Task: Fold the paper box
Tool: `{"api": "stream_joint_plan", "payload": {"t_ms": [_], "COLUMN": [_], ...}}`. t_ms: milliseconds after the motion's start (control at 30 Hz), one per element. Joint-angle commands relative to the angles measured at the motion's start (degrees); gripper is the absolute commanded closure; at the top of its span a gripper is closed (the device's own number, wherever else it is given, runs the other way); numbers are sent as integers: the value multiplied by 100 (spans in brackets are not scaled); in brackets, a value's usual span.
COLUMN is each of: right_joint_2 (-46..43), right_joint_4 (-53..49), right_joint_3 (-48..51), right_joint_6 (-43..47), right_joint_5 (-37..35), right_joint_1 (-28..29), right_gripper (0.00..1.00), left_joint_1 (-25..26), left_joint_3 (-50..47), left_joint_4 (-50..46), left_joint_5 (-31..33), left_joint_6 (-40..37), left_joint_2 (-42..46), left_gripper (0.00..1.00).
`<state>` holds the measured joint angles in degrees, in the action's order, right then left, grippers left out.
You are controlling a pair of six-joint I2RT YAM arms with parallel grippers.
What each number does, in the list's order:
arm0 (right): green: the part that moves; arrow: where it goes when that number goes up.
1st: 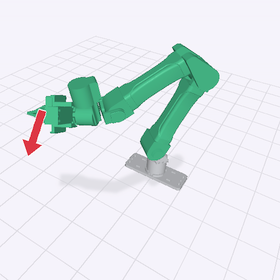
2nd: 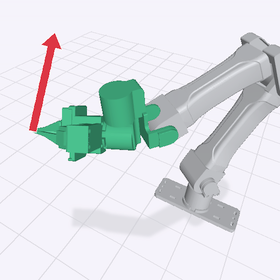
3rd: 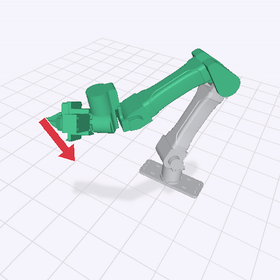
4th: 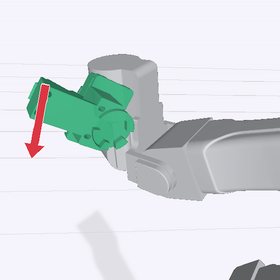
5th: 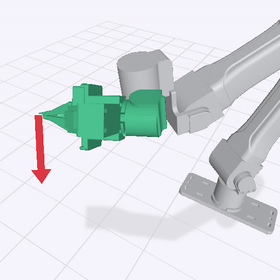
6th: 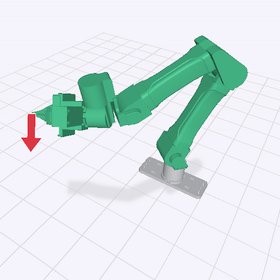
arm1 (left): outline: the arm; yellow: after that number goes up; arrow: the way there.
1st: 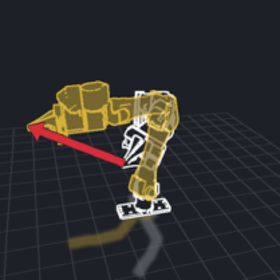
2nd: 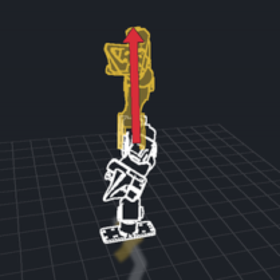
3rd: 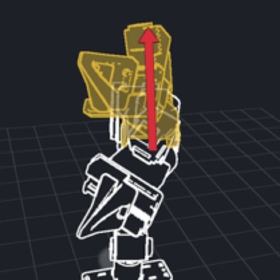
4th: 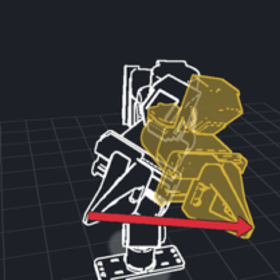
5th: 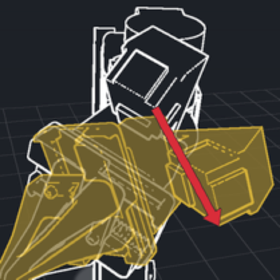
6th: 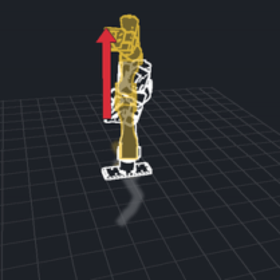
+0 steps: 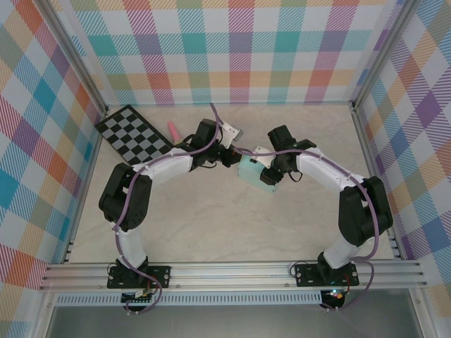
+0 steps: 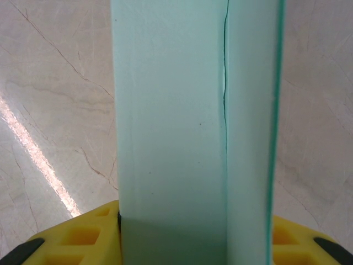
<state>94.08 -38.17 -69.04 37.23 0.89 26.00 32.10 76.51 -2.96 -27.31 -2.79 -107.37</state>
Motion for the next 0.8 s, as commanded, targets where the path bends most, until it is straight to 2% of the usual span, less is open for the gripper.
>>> {"api": "stream_joint_plan", "payload": {"t_ms": [0,433,767], "right_joint_2": [305,365,368], "right_joint_4": [-202,-181,-195], "right_joint_3": [127,118,92], "right_joint_6": [21,-14,-5], "right_joint_5": [-141,-181,-201], "right_joint_1": [99,107,107], "right_gripper": [67,67,67], "left_joint_1": [157,183,192], "left_joint_3": [308,-130,-601], "left_joint_4": [-154,392,653], "left_joint_5": [-179,-198,-194], "left_joint_6": [235,1114,878], "left_joint_2": [-1,8,5], "left_gripper": [100,100,100]}}
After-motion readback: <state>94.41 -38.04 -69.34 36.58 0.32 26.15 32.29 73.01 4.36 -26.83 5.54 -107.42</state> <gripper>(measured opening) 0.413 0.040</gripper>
